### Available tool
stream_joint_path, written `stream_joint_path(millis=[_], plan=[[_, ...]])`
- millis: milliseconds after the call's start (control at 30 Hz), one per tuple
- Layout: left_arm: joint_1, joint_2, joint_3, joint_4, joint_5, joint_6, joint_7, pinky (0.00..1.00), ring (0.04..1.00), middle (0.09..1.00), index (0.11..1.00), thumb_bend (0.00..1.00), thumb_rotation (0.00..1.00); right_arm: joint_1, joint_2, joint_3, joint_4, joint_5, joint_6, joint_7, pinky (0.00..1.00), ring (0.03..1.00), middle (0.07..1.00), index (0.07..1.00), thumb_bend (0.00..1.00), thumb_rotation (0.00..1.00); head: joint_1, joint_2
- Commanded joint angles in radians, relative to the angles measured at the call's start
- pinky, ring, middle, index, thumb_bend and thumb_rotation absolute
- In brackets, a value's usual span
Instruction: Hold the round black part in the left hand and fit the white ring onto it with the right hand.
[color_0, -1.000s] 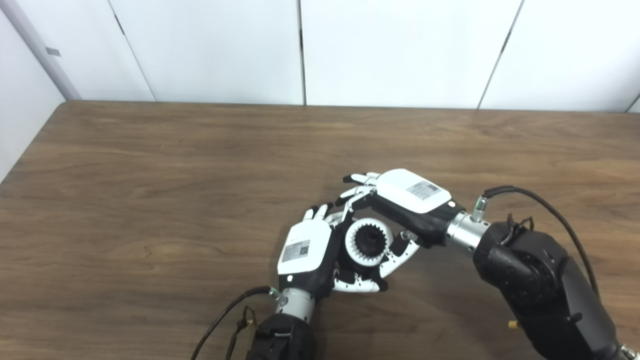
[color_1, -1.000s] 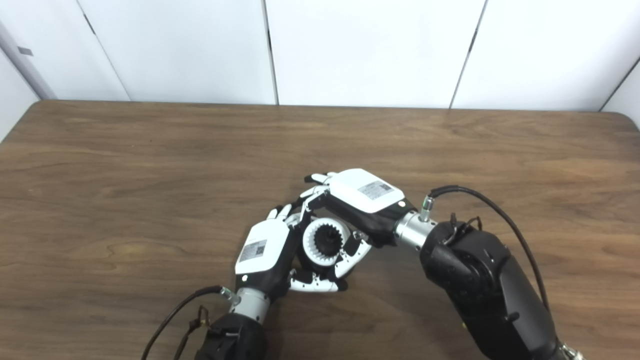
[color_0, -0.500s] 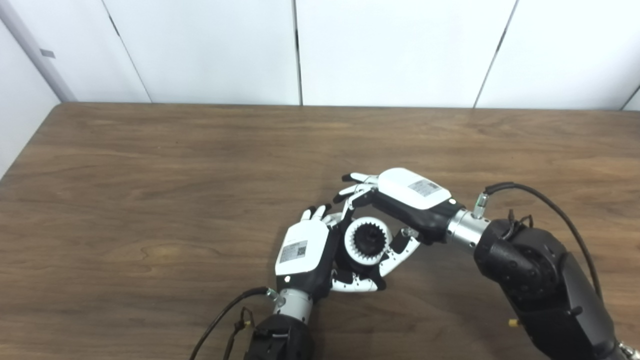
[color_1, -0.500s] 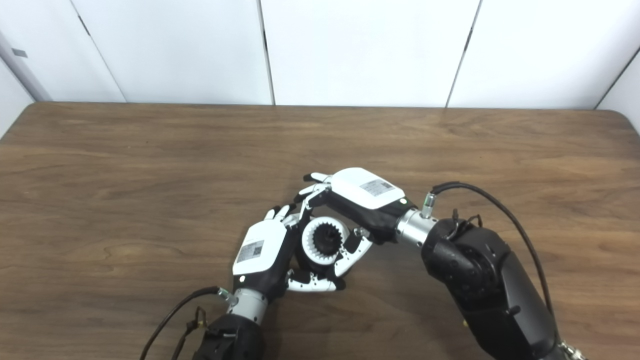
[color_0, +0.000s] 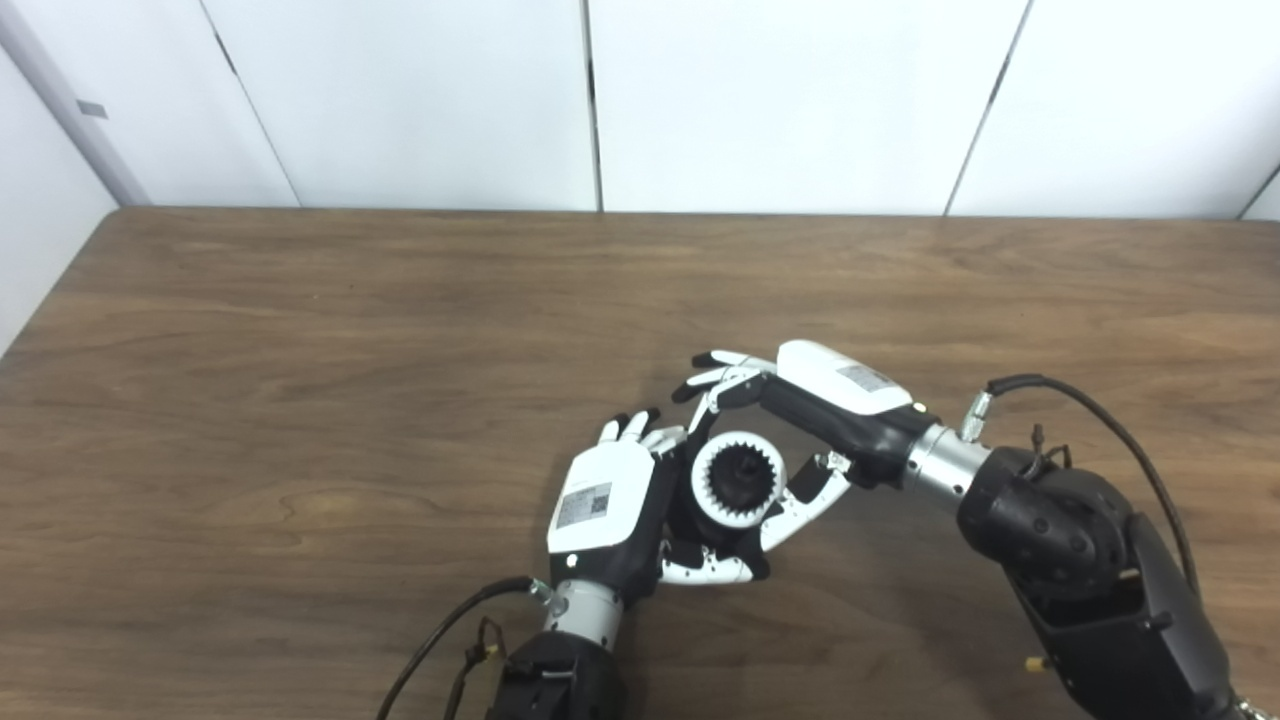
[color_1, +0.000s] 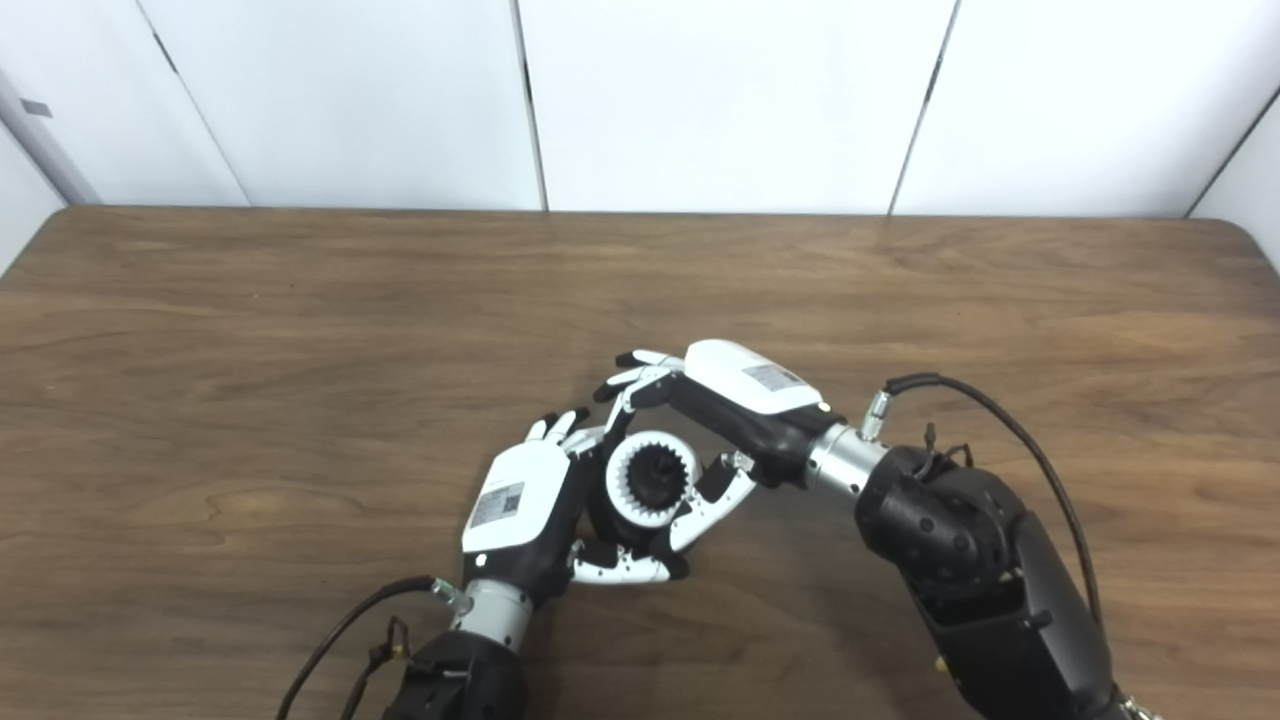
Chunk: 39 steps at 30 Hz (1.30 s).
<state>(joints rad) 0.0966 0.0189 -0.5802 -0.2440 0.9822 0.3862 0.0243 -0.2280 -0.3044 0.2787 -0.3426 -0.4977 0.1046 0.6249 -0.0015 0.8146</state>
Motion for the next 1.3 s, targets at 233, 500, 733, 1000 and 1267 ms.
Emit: stream_joint_path(millis=[233,500,733,1000,1267], plan=[[0.084,-0.018,-0.055,0.005,-0.002,-0.023,-0.015,1.00,0.972,0.834,0.482,0.52,0.05,-0.012,0.027,-0.078,0.025,0.064,0.143,-0.069,0.87,0.913,0.820,0.484,0.52,0.14,-0.003,0.005],[0.085,-0.014,-0.055,0.004,-0.003,-0.023,-0.021,1.00,0.976,0.837,0.483,0.52,0.06,0.000,0.042,-0.110,0.064,0.139,0.157,-0.088,0.90,0.886,0.814,0.484,0.52,0.14,-0.006,0.007],[0.082,-0.012,-0.057,0.006,0.001,-0.023,-0.023,1.00,0.975,0.840,0.483,0.52,0.06,0.005,0.045,-0.130,0.092,0.199,0.172,-0.094,0.94,0.883,0.804,0.484,0.52,0.14,-0.006,0.014],[0.076,-0.012,-0.056,0.015,-0.005,-0.027,-0.024,1.00,0.980,0.840,0.483,0.52,0.05,0.002,0.037,-0.122,0.081,0.216,0.175,-0.095,0.95,0.889,0.809,0.483,0.52,0.15,0.001,0.023],[0.063,-0.029,-0.068,0.035,0.004,-0.023,-0.021,1.00,0.985,0.841,0.483,0.52,0.06,-0.003,0.007,-0.084,0.041,0.166,0.176,-0.083,0.91,0.901,0.813,0.484,0.52,0.14,0.019,0.031]])
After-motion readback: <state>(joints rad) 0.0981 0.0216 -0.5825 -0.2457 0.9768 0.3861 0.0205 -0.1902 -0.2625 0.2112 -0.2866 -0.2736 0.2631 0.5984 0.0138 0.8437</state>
